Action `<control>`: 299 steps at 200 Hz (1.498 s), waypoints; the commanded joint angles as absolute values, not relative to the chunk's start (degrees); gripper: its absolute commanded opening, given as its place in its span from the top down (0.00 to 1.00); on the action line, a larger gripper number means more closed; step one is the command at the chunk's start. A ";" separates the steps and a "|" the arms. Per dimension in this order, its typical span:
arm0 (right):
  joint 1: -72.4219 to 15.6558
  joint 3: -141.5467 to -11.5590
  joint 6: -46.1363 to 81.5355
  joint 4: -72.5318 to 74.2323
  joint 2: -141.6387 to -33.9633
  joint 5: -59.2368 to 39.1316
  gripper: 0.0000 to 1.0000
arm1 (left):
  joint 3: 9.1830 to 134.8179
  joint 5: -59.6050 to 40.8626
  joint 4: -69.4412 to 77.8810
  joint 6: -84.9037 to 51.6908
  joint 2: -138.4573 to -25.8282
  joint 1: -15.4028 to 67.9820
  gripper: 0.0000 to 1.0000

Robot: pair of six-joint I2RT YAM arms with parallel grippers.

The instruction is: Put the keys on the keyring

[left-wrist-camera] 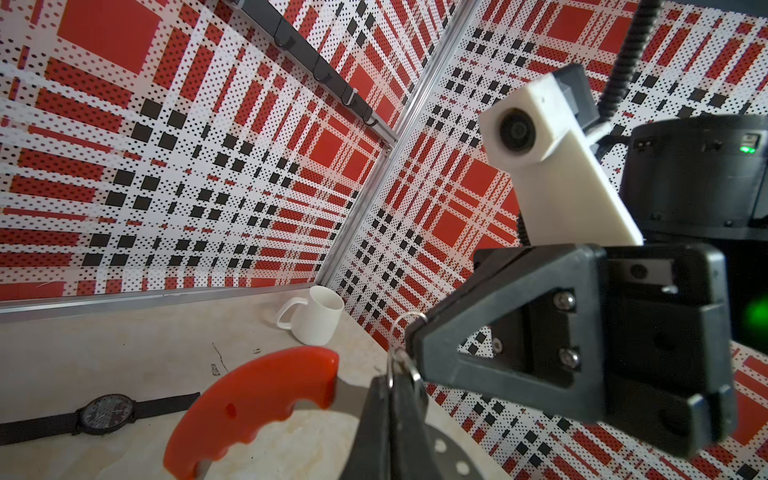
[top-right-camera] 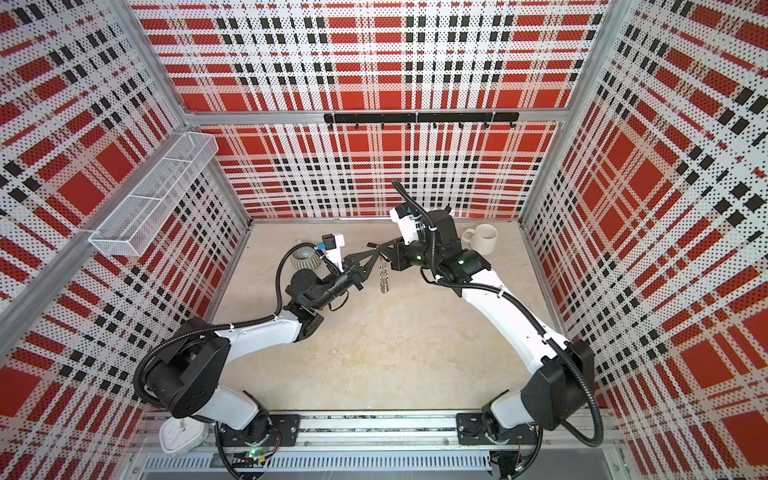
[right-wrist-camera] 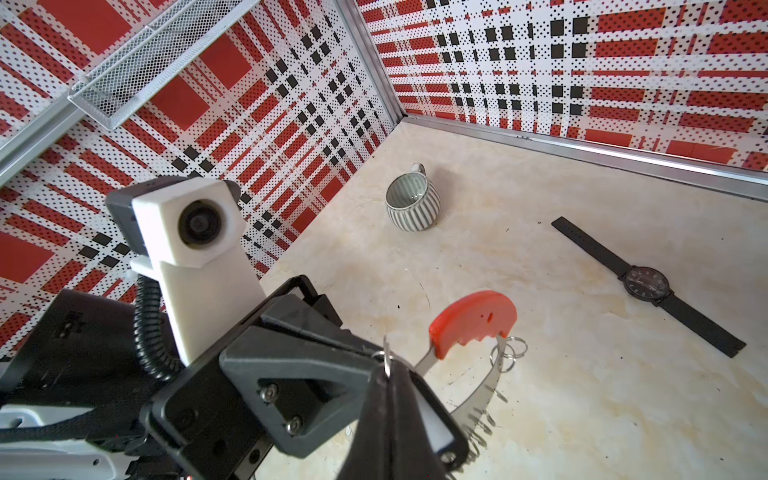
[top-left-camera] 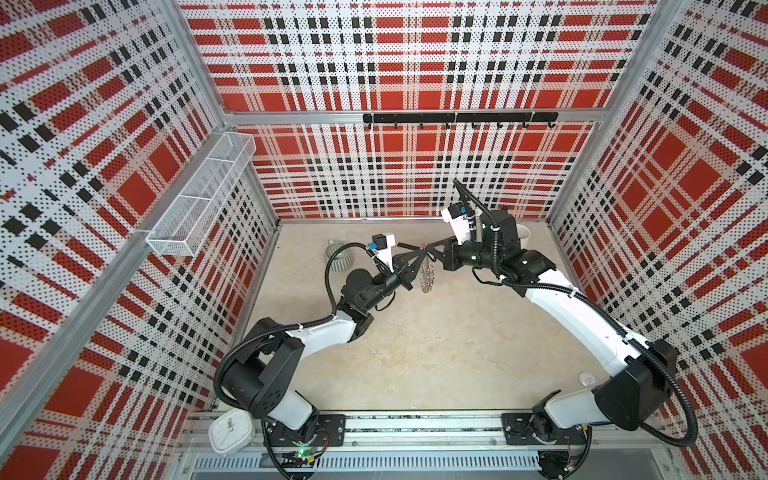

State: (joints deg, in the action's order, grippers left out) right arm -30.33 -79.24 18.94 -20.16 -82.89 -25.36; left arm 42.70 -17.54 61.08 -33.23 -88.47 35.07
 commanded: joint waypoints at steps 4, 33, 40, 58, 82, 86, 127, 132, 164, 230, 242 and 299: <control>-30.86 -79.80 19.33 -19.94 -83.50 -22.60 1.00 | 44.37 -18.63 64.59 -31.82 -87.88 35.51 1.00; -30.93 -79.80 19.42 -20.32 -83.58 -21.93 1.00 | 44.04 -18.54 65.06 -31.64 -87.65 35.50 1.00; -30.85 -79.73 19.35 -20.44 -83.52 -21.71 1.00 | 43.79 -18.48 65.29 -31.64 -87.59 35.51 1.00; -30.72 -79.56 19.26 -20.73 -83.50 -21.24 1.00 | 43.53 -18.54 65.65 -31.64 -87.48 35.52 1.00; -30.53 -79.38 19.34 -21.09 -83.36 -20.93 1.00 | 43.54 -18.46 65.88 -31.82 -87.43 35.51 1.00; -30.43 -79.32 19.38 -21.09 -83.24 -20.87 1.00 | 43.59 -18.47 65.86 -31.86 -87.37 35.46 1.00; -29.90 -78.65 19.42 -21.27 -82.51 -20.68 1.00 | 43.51 -18.46 66.07 -31.93 -87.19 35.51 1.00; -29.89 -78.52 19.41 -21.27 -82.53 -20.73 1.00 | 43.43 -18.47 66.01 -31.99 -87.19 35.51 1.00; -29.82 -78.01 19.50 -21.18 -82.48 -20.92 1.00 | 43.56 -18.37 66.25 -32.17 -87.27 35.62 1.00; -29.09 -77.38 19.95 -21.36 -82.04 -20.54 1.00 | 43.44 -18.37 66.35 -32.01 -87.10 35.69 1.00; -29.09 -77.34 19.99 -21.28 -82.09 -20.86 1.00 | 43.50 -18.39 66.36 -31.95 -87.18 35.82 1.00; -28.84 -76.77 20.47 -22.79 -82.18 -24.10 1.00 | 40.70 -18.32 74.53 -30.72 -86.76 35.92 1.00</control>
State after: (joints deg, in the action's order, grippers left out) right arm -29.47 -77.95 20.23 -20.27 -82.72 -22.50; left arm 42.00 -17.08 62.11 -32.47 -88.47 35.14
